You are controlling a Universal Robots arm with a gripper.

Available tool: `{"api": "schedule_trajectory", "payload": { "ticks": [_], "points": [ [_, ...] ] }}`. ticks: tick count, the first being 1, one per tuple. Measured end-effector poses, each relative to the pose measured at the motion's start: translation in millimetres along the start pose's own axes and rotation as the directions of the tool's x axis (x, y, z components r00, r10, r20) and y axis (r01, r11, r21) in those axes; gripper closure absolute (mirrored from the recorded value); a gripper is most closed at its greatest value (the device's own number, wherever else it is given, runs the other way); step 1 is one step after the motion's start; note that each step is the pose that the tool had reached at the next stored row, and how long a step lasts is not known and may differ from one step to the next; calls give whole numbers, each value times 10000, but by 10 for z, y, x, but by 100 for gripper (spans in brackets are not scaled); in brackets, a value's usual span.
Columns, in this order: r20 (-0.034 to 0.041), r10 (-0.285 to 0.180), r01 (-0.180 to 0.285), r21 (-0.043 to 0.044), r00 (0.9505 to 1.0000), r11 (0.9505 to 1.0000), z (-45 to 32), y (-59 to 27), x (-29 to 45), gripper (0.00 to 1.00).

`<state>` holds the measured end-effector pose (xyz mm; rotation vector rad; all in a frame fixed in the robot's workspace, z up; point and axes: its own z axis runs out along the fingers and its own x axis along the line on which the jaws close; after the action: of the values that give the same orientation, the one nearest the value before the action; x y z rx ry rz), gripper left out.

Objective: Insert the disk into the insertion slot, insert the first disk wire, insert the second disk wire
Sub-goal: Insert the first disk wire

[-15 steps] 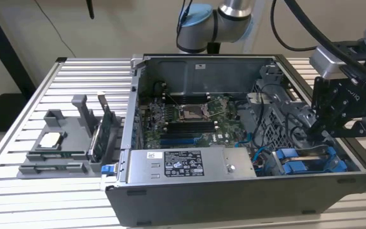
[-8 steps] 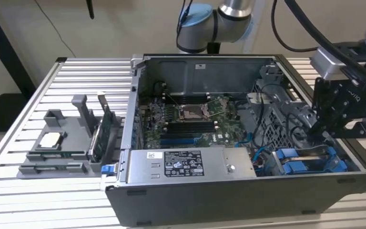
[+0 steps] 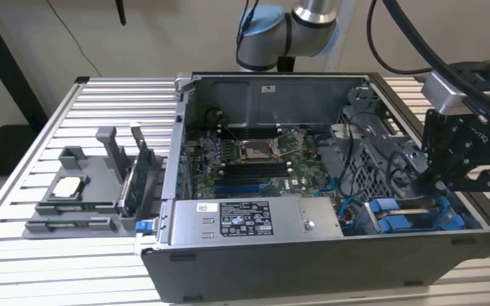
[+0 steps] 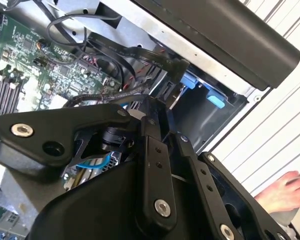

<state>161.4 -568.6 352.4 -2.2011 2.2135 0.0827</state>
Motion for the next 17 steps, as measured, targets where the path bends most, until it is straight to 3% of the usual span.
{"api": "schedule_trajectory", "payload": {
  "ticks": [17],
  "points": [
    [5, -6, 6, 0, 10000, 10000, 123, -54, 31, 81]
  ]
}}
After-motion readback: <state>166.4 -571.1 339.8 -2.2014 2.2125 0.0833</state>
